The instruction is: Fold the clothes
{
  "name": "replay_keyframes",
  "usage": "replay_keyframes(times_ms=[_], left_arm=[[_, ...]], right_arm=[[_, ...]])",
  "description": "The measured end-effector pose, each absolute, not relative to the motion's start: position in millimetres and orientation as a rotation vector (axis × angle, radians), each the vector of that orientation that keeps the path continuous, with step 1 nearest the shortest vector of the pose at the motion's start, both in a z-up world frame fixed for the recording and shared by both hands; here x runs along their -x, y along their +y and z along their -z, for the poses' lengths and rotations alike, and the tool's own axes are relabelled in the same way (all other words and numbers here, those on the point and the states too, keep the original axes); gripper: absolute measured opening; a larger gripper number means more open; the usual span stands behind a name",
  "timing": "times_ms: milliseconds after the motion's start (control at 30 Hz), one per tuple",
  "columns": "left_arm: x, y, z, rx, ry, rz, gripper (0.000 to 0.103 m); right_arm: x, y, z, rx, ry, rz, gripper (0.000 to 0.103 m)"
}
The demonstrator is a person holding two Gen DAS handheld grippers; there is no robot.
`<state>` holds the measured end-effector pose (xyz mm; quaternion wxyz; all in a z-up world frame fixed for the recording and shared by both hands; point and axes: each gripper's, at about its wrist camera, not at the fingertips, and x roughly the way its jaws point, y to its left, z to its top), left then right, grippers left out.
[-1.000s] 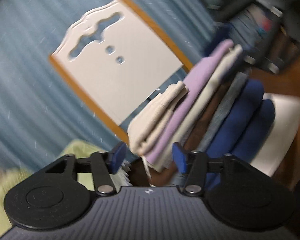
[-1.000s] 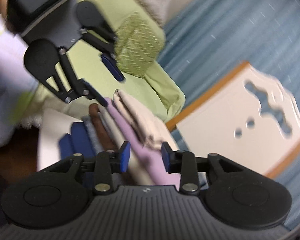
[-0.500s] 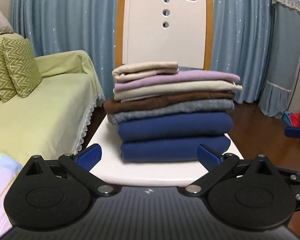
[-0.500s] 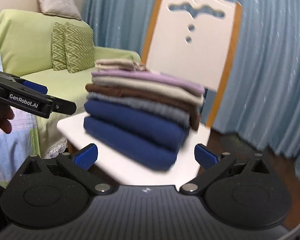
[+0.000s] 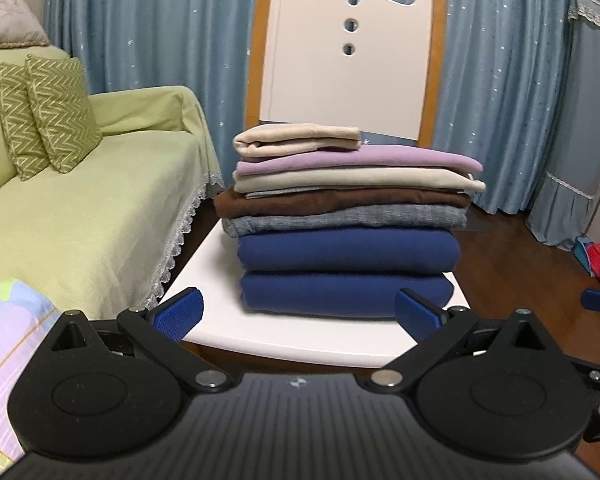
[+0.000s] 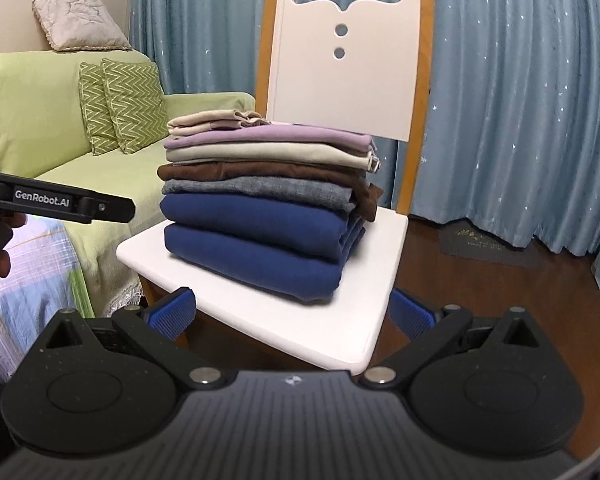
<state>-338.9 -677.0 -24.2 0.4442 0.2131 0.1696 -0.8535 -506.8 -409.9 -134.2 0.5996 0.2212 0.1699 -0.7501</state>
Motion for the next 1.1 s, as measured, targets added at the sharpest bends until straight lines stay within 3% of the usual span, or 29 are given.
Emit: replay_keyframes(times_ms=[1100], left_arm=[[359,-659,41,-0.632,0.358,2.146,0.102]], right_arm=[[514,-404,142,-0.584,0.384,1.767,0.102]])
